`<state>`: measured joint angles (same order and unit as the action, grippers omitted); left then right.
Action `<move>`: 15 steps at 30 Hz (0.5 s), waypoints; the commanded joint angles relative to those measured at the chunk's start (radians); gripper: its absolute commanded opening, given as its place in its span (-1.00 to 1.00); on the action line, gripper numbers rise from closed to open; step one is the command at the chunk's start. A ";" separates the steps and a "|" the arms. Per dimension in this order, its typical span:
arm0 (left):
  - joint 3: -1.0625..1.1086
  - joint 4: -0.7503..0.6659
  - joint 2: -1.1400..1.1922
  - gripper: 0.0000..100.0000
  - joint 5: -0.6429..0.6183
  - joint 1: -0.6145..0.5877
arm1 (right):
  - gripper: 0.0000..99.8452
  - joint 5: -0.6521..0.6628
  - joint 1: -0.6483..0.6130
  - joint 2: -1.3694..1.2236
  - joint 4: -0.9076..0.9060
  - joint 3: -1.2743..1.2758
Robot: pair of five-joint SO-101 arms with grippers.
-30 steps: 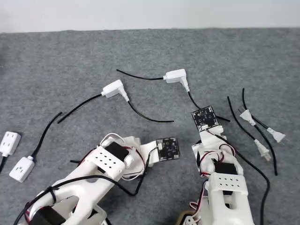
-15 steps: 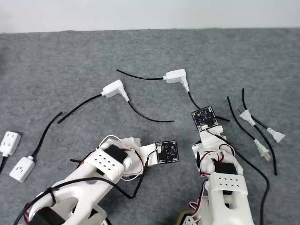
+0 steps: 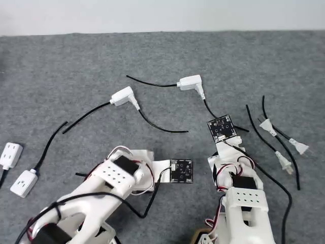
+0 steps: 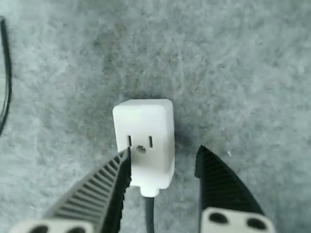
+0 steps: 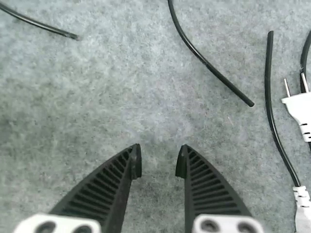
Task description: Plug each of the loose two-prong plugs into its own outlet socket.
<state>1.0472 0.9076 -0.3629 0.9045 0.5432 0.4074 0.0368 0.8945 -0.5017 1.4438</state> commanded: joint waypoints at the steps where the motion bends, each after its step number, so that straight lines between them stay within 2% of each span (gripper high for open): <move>1: -0.085 0.087 0.127 -0.60 0.014 0.003 | -0.74 -0.003 -0.007 0.013 0.021 -0.026; 6: -0.259 0.157 0.305 -0.61 0.014 -0.018 | -0.74 -0.003 -0.007 0.013 0.021 -0.026; 15: -0.358 0.091 0.373 -0.66 0.011 -0.118 | -0.74 -0.003 -0.007 0.015 0.021 -0.026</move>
<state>0.7357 1.0426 0.0008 0.9060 0.4757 0.4074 0.0368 0.8945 -0.5017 1.4438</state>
